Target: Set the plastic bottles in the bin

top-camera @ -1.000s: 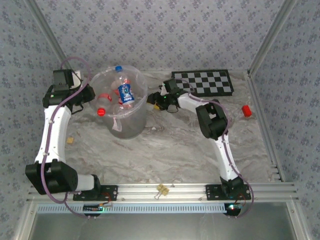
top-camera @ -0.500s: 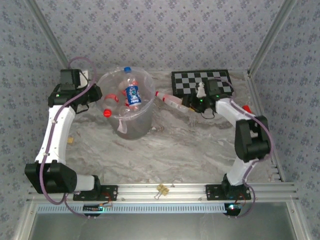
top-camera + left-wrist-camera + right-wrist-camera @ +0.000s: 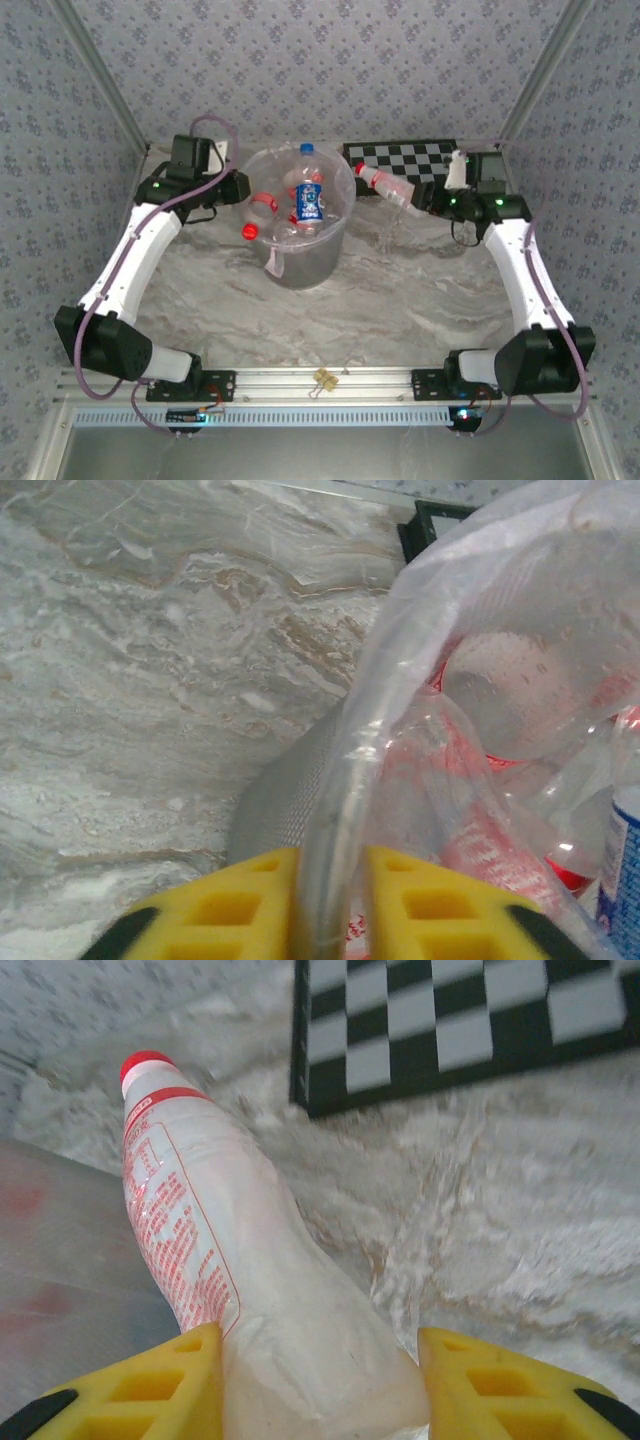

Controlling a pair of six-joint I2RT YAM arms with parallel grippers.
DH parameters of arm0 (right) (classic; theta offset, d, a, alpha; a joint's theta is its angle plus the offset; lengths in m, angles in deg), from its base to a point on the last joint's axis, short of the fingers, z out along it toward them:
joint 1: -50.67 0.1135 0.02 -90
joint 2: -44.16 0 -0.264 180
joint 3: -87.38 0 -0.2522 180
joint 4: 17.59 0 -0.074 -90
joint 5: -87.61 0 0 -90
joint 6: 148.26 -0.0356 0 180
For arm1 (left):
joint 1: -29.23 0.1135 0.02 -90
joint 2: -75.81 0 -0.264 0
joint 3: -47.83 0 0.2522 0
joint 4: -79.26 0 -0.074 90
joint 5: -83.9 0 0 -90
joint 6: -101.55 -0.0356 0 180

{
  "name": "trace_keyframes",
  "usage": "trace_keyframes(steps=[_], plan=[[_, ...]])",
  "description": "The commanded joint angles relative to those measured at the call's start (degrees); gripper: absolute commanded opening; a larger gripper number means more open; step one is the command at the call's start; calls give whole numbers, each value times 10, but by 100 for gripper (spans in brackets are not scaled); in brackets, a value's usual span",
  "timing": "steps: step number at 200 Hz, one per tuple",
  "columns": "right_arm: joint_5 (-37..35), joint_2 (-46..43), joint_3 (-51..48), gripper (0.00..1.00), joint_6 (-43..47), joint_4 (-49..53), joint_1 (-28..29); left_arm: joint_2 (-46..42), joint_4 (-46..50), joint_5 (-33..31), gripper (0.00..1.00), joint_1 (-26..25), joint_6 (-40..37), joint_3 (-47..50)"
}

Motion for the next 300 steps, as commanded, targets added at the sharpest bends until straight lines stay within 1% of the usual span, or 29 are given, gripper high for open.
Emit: trace_keyframes(steps=[1,16,36,49,60,70,83,100,107,115,125,136,149,171,197,211,240,263,282,300], plan=[[-28,-37,50,44,24,53,1,-20,11,-16,43,-11,-4,-24],[-26,-53,70,43,22,42,5,-22,20,-28,58,-9,-18,-48],[-18,-66,84,43,13,5,21,-18,33,-27,70,-7,-36,-87],[28,-70,82,43,-8,-51,30,-13,53,-27,75,-2,-56,-125],[67,-65,82,43,-29,-97,41,-14,71,-29,78,9,-68,-161],[81,-59,85,43,-45,-134,59,-17,80,-30,81,18,-71,-194],[78,-48,96,42,-52,-171,90,-30,56,-19,86,28,-59,-219],[63,-29,114,41,-49,-199,136,-45,-17,53,89,39,-4,-218],[54,-20,121,40,-48,-212,154,-43,-62,87,91,40,26,-216],[49,-7,128,40,-48,-224,174,-40,-101,113,94,40,73,-209],[44,8,137,40,-47,-238,195,-35,-161,130,96,40,135,-187],[40,23,142,40,-48,-250,214,-34,-230,131,97,40,206,-155],[39,39,147,40,-55,-264,228,-29,-296,146,97,40,269,-125],[39,56,145,40,-73,-294,244,-17,-349,166,97,32,321,-102],[33,62,137,40,-86,-326,257,-16,-340,159,97,11,321,-90],[26,67,132,40,-92,-339,264,-22,-352,160,94,5,331,-74],[26,85,127,40,-105,-361,277,-24,-368,161,83,-9,345,-49],[24,103,133,40,-105,-357,285,-28,-398,167,68,-13,367,-33],[20,116,136,40,-104,-356,292,-27,-395,167,58,-15,365,-32],[24,128,141,40,-105,-354,296,-27,-388,162,46,-15,357,-32]])
